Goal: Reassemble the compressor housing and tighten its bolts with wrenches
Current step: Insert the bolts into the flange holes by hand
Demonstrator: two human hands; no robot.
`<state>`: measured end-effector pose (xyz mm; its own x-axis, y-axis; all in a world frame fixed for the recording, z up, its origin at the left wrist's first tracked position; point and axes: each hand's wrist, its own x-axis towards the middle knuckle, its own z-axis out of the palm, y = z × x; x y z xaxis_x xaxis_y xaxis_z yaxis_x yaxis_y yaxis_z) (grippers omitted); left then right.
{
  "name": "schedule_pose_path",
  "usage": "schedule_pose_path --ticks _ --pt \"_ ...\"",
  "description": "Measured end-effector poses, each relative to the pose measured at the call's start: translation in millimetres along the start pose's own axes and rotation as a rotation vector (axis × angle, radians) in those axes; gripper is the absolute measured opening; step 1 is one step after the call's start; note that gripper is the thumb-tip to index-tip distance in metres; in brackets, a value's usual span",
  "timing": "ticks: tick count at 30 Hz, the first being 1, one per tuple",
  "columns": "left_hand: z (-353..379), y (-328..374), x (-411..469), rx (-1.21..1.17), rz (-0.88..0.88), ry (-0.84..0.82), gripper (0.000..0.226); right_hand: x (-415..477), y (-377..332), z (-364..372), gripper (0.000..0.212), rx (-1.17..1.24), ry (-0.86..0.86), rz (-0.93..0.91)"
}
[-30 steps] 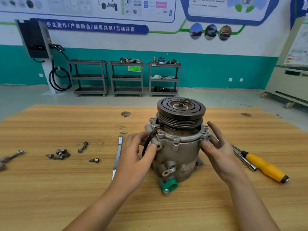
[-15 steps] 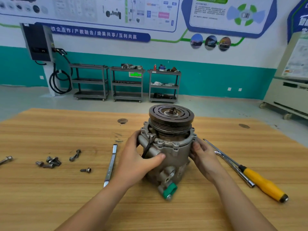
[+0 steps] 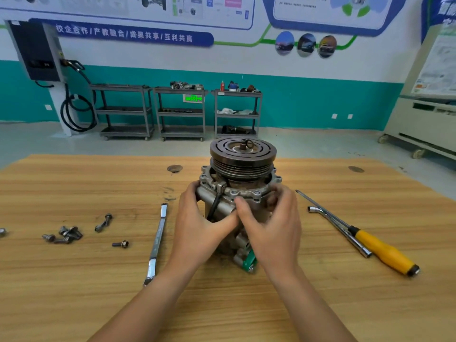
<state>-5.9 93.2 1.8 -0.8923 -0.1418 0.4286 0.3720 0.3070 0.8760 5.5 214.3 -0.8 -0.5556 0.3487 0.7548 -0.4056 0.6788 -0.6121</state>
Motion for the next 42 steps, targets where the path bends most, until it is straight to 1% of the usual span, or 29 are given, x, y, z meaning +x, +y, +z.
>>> schedule_pose_path --ticks 1,2,4,5,8,10,12,19,23,25,27,28,30,31,33,35,37,42 --pt "0.2 -0.4 0.0 -0.003 0.002 0.0 0.08 -0.9 0.4 4.0 0.069 -0.049 0.051 0.025" --pt "0.6 -1.3 -0.2 -0.006 0.007 0.001 0.082 -1.5 0.0 8.1 0.079 -0.05 0.068 0.087" --pt "2.0 -2.9 -0.8 -0.012 0.02 0.012 0.084 -3.5 -4.2 17.4 0.088 0.062 0.02 0.212" --pt "2.6 -3.5 -1.1 -0.014 0.028 0.02 0.082 -5.3 -6.3 22.2 0.088 0.116 0.005 0.234" --pt "4.0 -5.5 -0.5 0.002 0.046 0.033 0.077 -8.9 -9.9 33.5 0.076 0.218 0.044 0.246" --pt "4.5 -7.5 0.5 0.009 0.046 0.036 0.079 -10.4 -9.0 36.0 0.061 0.223 0.062 0.248" --pt "4.1 -8.3 1.1 0.019 0.047 0.045 0.082 -10.2 -7.4 36.4 0.054 0.22 0.08 0.24" --pt "2.7 -7.6 1.8 0.048 0.062 0.054 0.078 -9.7 -6.3 35.8 0.05 0.238 0.094 0.226" --pt "1.6 -8.8 2.1 0.038 0.065 0.046 0.072 -9.1 -7.7 32.7 0.051 0.296 0.07 0.251" --pt "0.7 -10.0 2.7 0.031 0.058 0.033 0.072 -8.3 -7.7 29.9 0.051 0.31 0.034 0.256" --pt "-0.5 -11.1 2.7 0.026 0.045 0.01 0.078 -7.2 -6.9 25.3 0.056 0.331 -0.012 0.271" --pt "-1.0 -11.2 2.8 0.021 0.038 0.0 0.086 -6.1 -6.4 22.2 0.061 0.355 -0.032 0.291" --pt "-1.8 -9.7 3.5 0.007 0.037 -0.012 0.101 -3.2 -4.8 14.5 0.078 0.425 -0.076 0.355" --pt "-2.1 -8.4 3.9 0.007 0.053 -0.017 0.104 -1.5 -3.1 11.0 0.086 0.475 -0.105 0.387" --pt "-2.6 -6.8 4.3 0.022 0.08 -0.026 0.102 1.2 2.0 6.6 0.105 0.551 -0.182 0.449" --pt "-4.1 -6.1 5.5 0.028 0.069 -0.038 0.1 2.2 5.0 5.5 0.116 0.578 -0.262 0.503" --pt "-7.4 -7.5 9.9 0.033 0.047 -0.046 0.097 1.1 4.5 7.9 0.118 0.602 -0.293 0.51" --pt "-18.0 -12.8 22.3 0.008 -0.003 -0.104 0.092 -4.4 -6.0 18.9 0.12 0.594 -0.218 0.505"
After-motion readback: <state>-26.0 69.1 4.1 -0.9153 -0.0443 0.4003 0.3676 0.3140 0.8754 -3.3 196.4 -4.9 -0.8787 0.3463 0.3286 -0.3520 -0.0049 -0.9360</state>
